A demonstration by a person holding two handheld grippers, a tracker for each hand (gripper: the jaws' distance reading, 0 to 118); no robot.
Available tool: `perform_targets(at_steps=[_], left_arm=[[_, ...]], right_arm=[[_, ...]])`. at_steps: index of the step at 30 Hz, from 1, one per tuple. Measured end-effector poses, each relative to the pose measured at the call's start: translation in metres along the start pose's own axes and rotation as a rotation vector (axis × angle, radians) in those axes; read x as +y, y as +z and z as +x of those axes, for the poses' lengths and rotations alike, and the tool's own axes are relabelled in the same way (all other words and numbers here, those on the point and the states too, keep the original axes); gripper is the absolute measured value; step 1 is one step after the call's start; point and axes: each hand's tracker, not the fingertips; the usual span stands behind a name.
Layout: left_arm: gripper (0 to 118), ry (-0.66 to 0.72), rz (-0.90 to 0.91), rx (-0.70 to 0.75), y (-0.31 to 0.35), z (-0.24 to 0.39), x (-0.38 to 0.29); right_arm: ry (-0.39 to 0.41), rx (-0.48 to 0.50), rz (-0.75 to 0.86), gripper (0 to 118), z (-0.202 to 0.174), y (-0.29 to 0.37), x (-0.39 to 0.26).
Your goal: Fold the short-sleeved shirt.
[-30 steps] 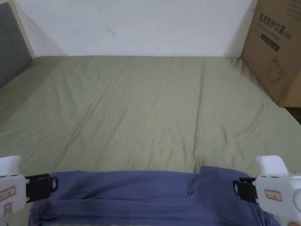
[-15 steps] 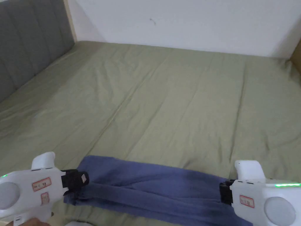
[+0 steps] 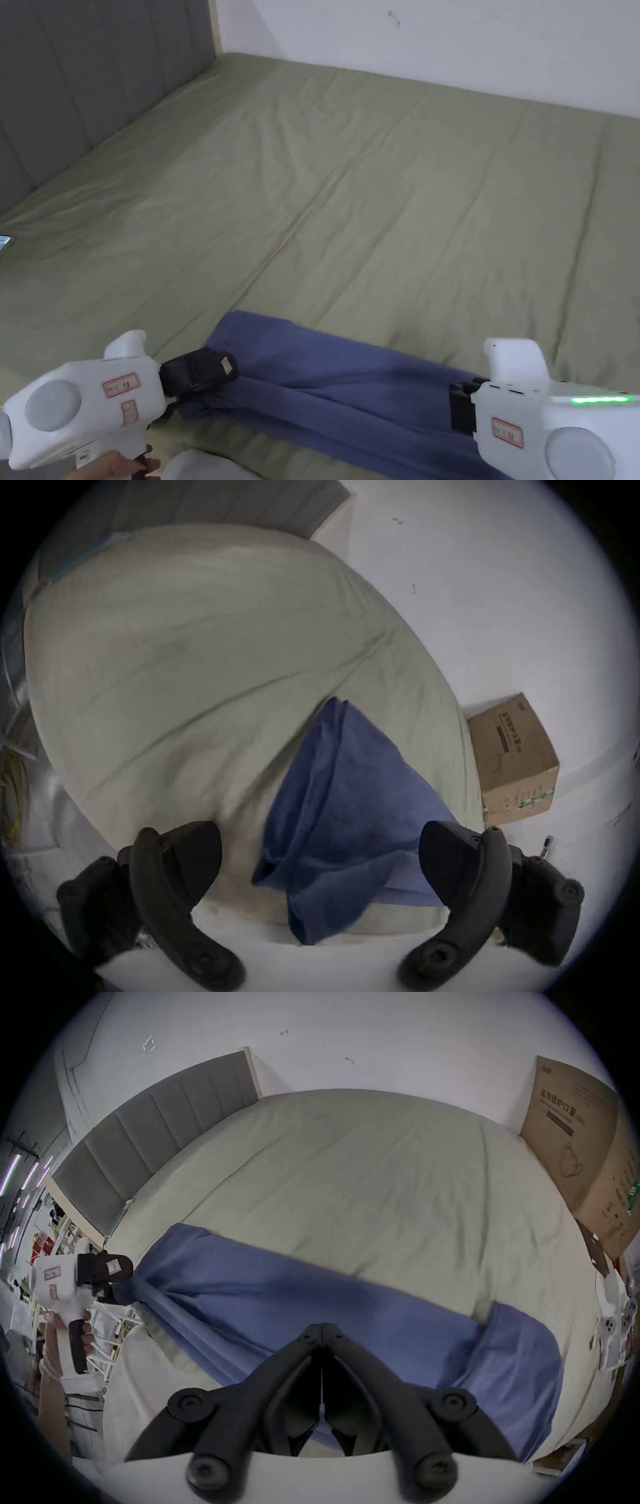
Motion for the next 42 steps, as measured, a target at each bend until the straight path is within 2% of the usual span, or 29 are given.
perform_targets(at_steps=[3, 4, 5, 6, 7, 9, 10, 11, 13, 22, 25, 28, 32, 35, 39, 40, 42], left_arm=[[111, 0.073, 0.043, -0.039, 0.001, -0.004, 0.0], [98, 0.079, 0.046, -0.047, 0.002, -0.004, 0.001], [78, 0.066, 0.045, -0.039, 0.004, 0.002, 0.0], [58, 0.045, 0.053, 0.0, 0.005, 0.005, -0.001], [44, 0.002, 0.051, 0.055, 0.005, 0.007, -0.002], [31, -0.006, 0.038, 0.033, -0.002, 0.006, -0.005], [14, 0.047, 0.023, -0.02, -0.003, 0.002, -0.005], [12, 0.091, 0.013, -0.036, -0.005, -0.001, -0.005], [11, 0.119, 0.007, -0.046, -0.008, -0.004, -0.005], [9, 0.044, 0.01, -0.012, 0.014, 0.002, 0.018], [5, 0.067, 0.04, -0.028, 0.028, -0.002, 0.03], [1, 0.044, 0.095, 0.067, 0.042, -0.003, 0.038], [1, 0.131, 0.094, -0.106, 0.05, -0.01, 0.04], [1, -0.007, 0.061, 0.032, 0.042, 0.006, 0.03], [2, -0.001, 0.034, -0.001, 0.033, 0.01, 0.025], [17, -0.007, 0.042, 0.002, 0.034, 0.01, 0.024], [76, -0.003, 0.072, 0.02, 0.034, 0.008, 0.027]], right_arm=[[-0.004, 0.009, -0.016, 0, -0.002, -0.004, 0.001], [-0.007, 0.01, -0.019, 0, -0.003, -0.005, 0.0], [-0.009, 0.009, -0.022, 0, -0.003, -0.005, -0.001], [-0.013, 0.006, -0.023, 0, -0.001, -0.006, -0.001], [-0.018, 0.003, -0.027, 0, 0.0, -0.007, -0.002], [-0.043, -0.006, -0.035, 0, 0.002, -0.009, -0.007], [-0.055, -0.005, -0.043, 0, 0.005, -0.01, -0.009], [-0.06, -0.001, -0.054, 0, 0.007, -0.011, -0.011], [-0.073, -0.015, -0.062, 0, 0.011, -0.012, -0.016], [-0.139, -0.025, -0.05, 0, 0.033, 0.002, -0.018], [-0.157, -0.031, -0.041, 0, 0.038, 0.005, -0.017], [-0.18, -0.03, -0.037, 0, 0.045, 0.006, -0.021], [-0.213, -0.018, -0.045, 0, 0.052, 0.003, -0.025], [-0.224, -0.014, -0.05, 0, 0.054, 0.003, -0.027], [-0.221, -0.011, -0.049, 0, 0.055, 0.005, -0.026], [-0.22, -0.01, -0.049, 0, 0.055, 0.005, -0.026], [-0.219, -0.008, -0.049, 0, 0.056, 0.005, -0.025]])
